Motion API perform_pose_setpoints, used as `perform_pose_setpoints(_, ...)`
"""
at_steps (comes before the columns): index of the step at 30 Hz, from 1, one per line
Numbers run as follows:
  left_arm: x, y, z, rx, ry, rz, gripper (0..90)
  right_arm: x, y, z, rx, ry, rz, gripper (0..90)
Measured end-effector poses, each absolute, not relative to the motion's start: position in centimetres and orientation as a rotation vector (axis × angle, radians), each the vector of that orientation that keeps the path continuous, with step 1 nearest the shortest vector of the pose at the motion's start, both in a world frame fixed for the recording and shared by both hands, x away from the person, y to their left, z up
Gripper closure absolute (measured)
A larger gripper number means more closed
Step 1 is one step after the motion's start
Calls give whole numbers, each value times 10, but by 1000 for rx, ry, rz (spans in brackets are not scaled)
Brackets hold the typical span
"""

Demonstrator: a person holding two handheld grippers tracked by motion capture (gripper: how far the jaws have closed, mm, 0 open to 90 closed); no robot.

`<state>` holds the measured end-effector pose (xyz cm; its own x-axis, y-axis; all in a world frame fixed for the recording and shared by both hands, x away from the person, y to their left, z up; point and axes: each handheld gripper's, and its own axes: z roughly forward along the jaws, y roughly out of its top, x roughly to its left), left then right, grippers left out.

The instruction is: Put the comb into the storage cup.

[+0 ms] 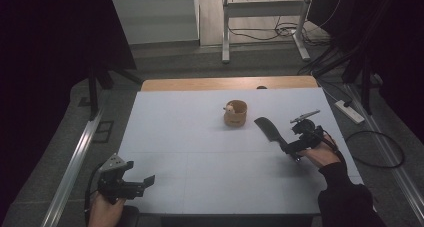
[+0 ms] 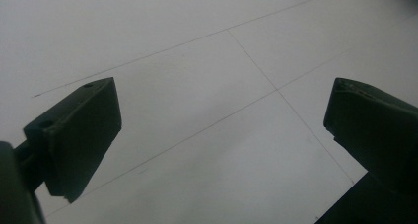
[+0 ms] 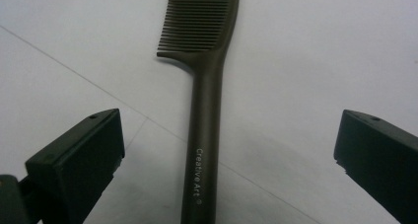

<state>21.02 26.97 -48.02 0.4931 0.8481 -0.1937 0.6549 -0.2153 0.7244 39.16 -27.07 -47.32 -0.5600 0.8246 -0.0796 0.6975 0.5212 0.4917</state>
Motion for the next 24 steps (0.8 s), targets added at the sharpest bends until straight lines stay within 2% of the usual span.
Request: perform_pose_setpoints(24,211,269,-480,1963,1239,310,16,398,-261,-509,1208,2598,476,0)
